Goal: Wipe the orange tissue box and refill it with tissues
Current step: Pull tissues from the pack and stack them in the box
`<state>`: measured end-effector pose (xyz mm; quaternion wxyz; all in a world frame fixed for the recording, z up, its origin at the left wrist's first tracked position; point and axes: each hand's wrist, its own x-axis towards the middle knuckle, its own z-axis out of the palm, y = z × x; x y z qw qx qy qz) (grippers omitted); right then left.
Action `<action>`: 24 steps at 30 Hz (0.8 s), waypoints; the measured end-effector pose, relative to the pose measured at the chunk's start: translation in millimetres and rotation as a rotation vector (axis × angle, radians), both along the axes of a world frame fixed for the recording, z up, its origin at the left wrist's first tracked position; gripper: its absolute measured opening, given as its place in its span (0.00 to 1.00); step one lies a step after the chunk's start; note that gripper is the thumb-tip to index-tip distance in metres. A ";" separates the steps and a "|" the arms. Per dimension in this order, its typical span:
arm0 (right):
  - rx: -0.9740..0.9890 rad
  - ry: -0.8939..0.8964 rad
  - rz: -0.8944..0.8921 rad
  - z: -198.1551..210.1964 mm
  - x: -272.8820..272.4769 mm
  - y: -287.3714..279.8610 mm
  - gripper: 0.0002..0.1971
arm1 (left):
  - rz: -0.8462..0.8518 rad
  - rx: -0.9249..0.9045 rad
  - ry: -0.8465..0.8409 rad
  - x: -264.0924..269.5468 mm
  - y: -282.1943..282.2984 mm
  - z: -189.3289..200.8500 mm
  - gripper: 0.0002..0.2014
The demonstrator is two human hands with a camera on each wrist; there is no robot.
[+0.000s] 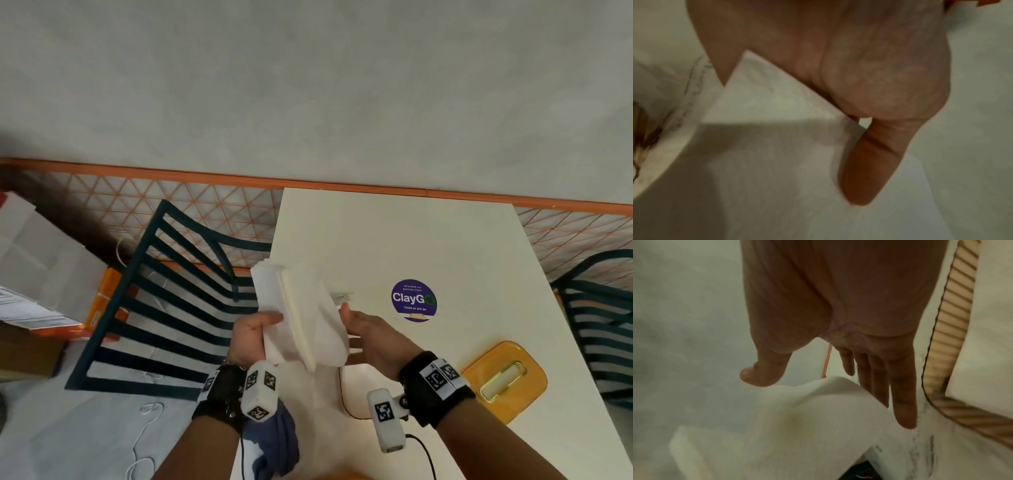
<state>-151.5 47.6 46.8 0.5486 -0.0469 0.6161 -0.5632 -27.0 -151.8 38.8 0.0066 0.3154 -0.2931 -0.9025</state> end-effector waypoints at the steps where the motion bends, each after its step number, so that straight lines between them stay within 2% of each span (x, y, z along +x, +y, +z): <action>1: -0.017 -0.021 0.010 1.9 3.0 -2.7 0.35 | 0.024 -0.015 -0.022 -0.1 2.7 2.2 0.14; 4: -0.078 -0.082 0.002 6.2 11.2 -11.0 0.35 | -0.004 -0.030 -0.043 1.1 7.6 1.5 0.19; 7: -0.085 -0.028 -0.012 9.5 13.6 -13.7 0.33 | -0.080 0.011 -0.033 4.9 10.3 -0.1 0.41; 10: -0.084 -0.004 -0.039 7.4 10.5 -12.4 0.34 | -0.091 0.064 -0.015 6.8 14.7 -4.8 0.35; 12: -0.031 0.001 -0.093 6.6 9.8 -13.8 0.38 | -0.131 0.066 -0.016 6.7 19.4 -8.1 0.39; 14: 0.059 0.069 -0.090 4.2 9.0 -16.1 0.43 | -0.193 0.023 -0.020 5.4 24.9 -8.8 0.39; 15: 0.090 0.113 -0.077 4.4 9.6 -16.8 0.41 | -0.219 -0.007 -0.021 3.9 28.0 -7.6 0.38; 19: 0.057 0.263 0.066 14.9 19.5 -16.0 0.20 | -0.249 -0.169 -0.126 -1.4 39.1 -11.5 0.38; 20: 0.050 0.286 0.065 11.8 19.3 -15.6 0.19 | -0.257 -0.226 -0.155 -3.0 41.8 -11.5 0.38; 22: 0.054 0.304 0.033 13.3 20.5 -14.4 0.20 | -0.261 -0.332 -0.185 -5.8 46.6 -12.1 0.38; 24: 0.067 0.248 -0.001 13.4 18.5 -10.4 0.32 | -0.235 -0.393 -0.198 -8.0 50.8 -10.4 0.35</action>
